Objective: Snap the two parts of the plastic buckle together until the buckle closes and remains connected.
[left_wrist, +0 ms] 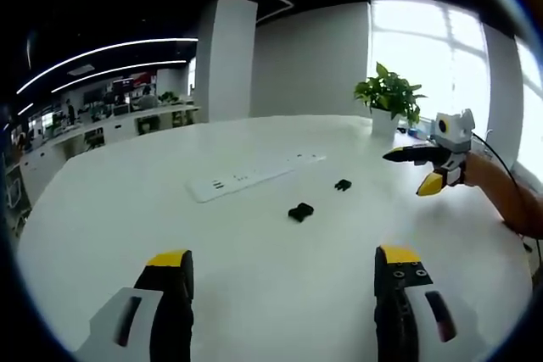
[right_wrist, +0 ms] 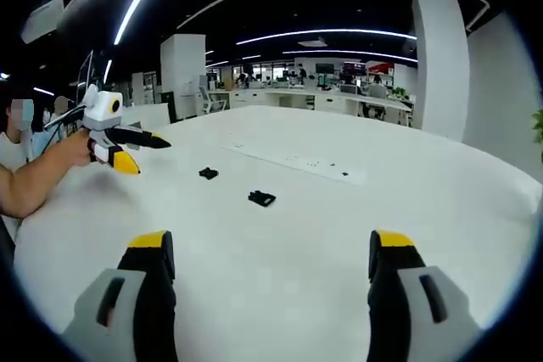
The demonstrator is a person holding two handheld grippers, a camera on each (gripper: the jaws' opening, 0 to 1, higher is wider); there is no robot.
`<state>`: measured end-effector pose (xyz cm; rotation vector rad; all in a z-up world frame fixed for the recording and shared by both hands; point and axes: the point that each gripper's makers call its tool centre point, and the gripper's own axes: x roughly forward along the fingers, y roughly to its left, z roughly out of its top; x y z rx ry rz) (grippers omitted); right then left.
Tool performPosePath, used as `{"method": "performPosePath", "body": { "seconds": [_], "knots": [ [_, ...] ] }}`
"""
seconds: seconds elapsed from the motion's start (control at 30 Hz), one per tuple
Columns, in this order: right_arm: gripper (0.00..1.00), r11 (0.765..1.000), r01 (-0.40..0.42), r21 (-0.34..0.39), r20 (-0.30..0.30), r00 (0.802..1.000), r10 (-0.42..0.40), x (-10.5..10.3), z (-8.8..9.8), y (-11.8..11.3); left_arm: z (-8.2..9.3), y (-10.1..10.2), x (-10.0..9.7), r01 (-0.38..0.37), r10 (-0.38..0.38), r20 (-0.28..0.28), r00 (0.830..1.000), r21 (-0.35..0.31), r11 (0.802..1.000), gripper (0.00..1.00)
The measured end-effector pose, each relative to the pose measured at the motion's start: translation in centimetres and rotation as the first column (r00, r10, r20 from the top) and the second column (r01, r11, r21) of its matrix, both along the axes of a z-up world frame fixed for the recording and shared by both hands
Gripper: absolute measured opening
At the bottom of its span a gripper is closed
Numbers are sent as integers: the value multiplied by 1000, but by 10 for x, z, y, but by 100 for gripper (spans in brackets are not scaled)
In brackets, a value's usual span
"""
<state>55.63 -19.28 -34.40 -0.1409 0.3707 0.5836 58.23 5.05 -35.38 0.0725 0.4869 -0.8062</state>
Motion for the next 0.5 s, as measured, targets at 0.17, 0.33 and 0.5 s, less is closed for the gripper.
{"method": "performPosePath", "body": {
  "seconds": [0.17,0.33,0.5],
  "knots": [
    [95,1000,5,-2,-3,1000,-5,4,0,-3,1,-3,4,5,-5,2,1000,0,1000,89],
    [94,1000,4,-1,-6,1000,-4,7,-2,-3,-1,-5,6,9,-9,0,1000,3,1000,89],
    [94,1000,2,-4,-8,1000,-2,6,-4,-3,-3,-6,7,12,-12,-2,1000,6,1000,89]
  ]
}}
